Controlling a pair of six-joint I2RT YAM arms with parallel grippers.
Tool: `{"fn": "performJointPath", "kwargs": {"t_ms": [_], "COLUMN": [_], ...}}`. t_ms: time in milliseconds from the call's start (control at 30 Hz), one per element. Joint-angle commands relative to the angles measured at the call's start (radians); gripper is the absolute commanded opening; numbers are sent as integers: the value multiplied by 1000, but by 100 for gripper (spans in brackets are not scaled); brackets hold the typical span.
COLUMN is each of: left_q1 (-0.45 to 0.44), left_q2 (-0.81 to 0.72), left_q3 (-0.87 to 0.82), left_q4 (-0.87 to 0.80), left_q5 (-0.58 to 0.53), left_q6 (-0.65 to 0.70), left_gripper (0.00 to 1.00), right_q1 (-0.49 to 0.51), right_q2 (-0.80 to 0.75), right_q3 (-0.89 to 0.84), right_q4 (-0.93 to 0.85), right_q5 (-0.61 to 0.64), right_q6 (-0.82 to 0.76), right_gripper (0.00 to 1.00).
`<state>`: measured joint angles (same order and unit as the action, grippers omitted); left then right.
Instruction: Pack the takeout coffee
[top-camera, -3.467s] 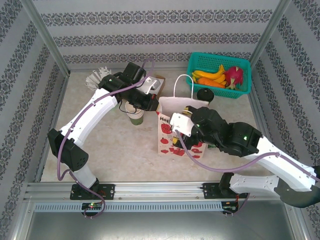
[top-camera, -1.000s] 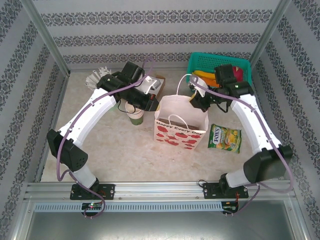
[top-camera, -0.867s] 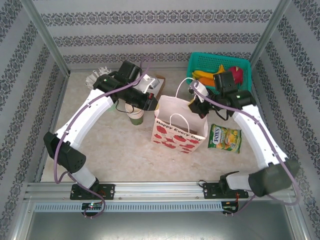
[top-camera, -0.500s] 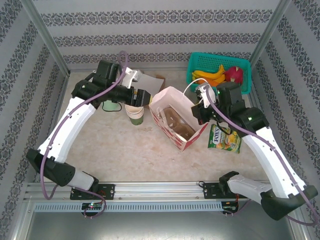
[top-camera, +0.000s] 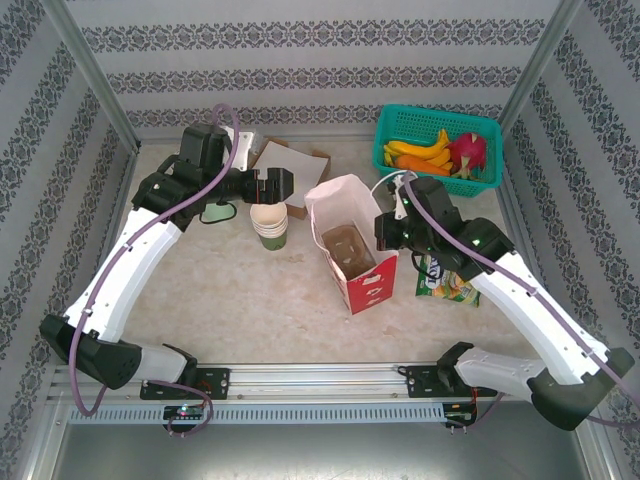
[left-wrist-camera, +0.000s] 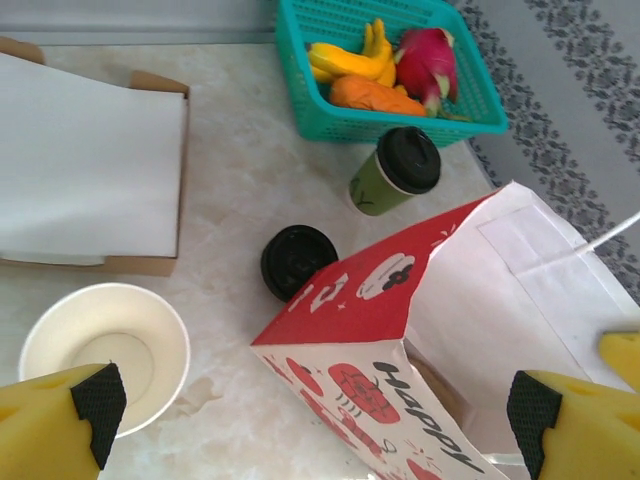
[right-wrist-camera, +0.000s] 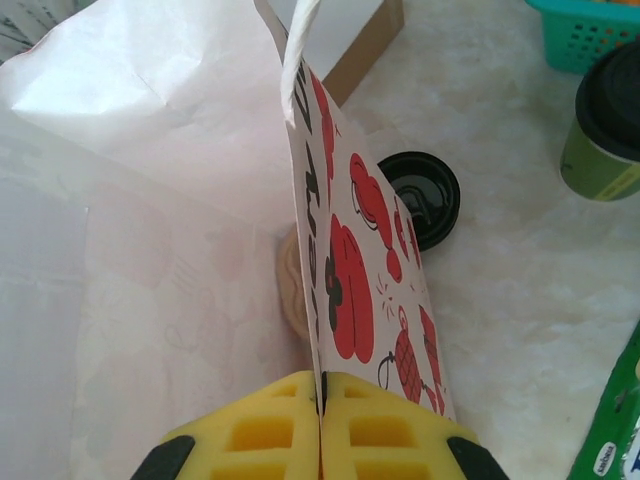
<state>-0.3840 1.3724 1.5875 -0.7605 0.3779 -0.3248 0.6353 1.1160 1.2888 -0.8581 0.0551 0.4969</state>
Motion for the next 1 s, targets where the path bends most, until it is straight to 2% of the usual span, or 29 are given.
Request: {"fn": "performJointPath", "kwargs": {"t_ms": [0,67,167,433,567,800,967], "left_q1": [8,8,9,7,8,7,8], "left_q2": [-12,-2,22,80,137,238,287], "left_q3": [-13,-15,-10,3,45,131,185], "left_q4": [33,33,18,5,-45,-107,-140], "left_q5": [-58,-47,-24,142,222,236,230], "left_q6": [-28,-30,-21,60,143,302,329], "left_gripper": [100,100,100,100,100,95,90], "right_q1": [37,58,63,84,101,130,167], "right_q2": [20,29,50,68,71,118,172], "right_q3": [-2,-63,-129,-102,-93,-32,-1], "right_q4": [22,49,91,146,174,158,136], "right_q5": [89,129,115,108,119,132,198], "right_q6": [105,132,178,186,225,251,275], "right_gripper": [0,0,0,0,0,0,4]}}
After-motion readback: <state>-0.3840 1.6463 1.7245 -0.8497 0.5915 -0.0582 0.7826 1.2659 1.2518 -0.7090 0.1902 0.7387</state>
